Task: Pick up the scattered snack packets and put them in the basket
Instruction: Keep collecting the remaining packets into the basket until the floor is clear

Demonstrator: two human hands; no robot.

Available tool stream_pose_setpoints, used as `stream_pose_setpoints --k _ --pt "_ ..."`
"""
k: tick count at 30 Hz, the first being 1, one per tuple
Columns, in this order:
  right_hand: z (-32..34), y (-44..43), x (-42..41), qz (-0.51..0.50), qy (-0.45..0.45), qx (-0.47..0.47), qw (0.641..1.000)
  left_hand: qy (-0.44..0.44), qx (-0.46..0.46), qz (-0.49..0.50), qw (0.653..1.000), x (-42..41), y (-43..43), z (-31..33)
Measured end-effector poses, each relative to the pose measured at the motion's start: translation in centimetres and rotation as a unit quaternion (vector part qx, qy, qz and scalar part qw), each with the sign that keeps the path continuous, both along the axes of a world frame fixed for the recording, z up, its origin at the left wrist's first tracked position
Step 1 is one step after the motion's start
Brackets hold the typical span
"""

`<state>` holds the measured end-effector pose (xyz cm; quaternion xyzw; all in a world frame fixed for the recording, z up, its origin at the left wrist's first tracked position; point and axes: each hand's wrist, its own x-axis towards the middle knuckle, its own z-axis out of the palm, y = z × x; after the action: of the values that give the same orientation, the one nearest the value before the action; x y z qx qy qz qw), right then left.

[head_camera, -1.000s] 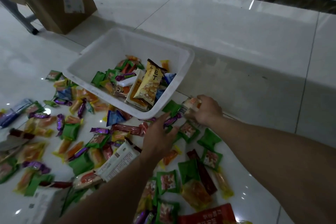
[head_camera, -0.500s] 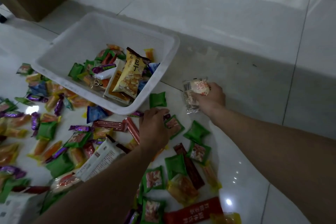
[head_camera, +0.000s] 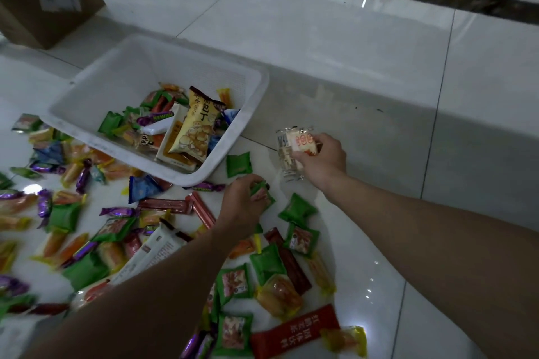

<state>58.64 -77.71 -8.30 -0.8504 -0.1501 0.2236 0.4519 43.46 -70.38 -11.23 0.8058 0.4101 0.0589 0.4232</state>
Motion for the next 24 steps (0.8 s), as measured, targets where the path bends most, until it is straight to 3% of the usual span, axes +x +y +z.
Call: stream_pose_setpoints --k 9,14,24 --pt "5.1 -1.5 -0.1 -0.030 -0.010 0.058 0.998 -0.145 -0.089 0.042 0.985 1.3 -0.5 6.1" --pt "8.3 -1.9 -0.2 -0.057 -0.003 0.104 0.993 -0.205 -0.092 0.086 0.971 0.8 0.3 9.3" --pt "12.8 0.6 -3.1 -0.046 -0.009 0.155 0.987 -0.281 -0.117 0.270 0.914 -2.2 5.1 14.0"
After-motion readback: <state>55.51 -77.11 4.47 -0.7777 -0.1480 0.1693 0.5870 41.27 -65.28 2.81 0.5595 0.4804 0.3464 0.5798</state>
